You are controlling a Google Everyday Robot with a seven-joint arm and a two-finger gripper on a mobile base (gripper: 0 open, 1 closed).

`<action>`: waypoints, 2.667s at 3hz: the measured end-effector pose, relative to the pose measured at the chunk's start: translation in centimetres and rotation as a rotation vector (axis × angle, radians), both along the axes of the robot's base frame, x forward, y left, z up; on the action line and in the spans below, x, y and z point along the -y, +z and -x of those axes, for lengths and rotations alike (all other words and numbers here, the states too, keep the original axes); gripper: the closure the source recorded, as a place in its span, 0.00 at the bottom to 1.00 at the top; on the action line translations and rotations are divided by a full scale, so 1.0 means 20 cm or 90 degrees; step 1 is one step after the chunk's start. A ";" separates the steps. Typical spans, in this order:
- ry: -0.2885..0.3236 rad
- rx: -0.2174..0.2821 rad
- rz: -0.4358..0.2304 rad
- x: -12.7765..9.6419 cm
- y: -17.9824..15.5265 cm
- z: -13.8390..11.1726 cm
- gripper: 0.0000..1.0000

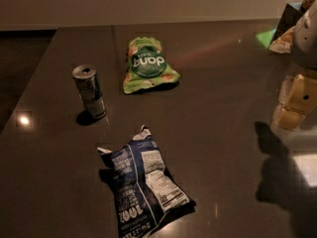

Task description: Move green rice chip bag near blue chip bag

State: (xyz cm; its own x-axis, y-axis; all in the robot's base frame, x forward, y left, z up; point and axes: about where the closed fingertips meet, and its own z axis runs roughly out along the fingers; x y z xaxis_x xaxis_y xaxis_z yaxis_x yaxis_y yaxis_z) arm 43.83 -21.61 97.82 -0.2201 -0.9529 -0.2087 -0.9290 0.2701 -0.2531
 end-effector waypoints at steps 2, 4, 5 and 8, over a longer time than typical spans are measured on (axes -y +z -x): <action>-0.010 0.019 -0.033 -0.15 0.02 -0.26 0.00; -0.083 0.026 -0.075 -0.35 -0.05 -0.69 0.00; -0.118 0.024 -0.114 -0.44 -0.10 -0.87 0.00; -0.176 -0.007 -0.196 -0.85 -0.37 -1.20 0.00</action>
Offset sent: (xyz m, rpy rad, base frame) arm 0.0966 0.0548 -0.0009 0.0987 -0.0362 -0.0420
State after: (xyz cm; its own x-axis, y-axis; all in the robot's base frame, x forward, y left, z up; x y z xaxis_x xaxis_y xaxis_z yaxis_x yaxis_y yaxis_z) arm 67.85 -4.60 90.48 -0.4627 -0.7509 -0.4713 -0.8131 0.5713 -0.1120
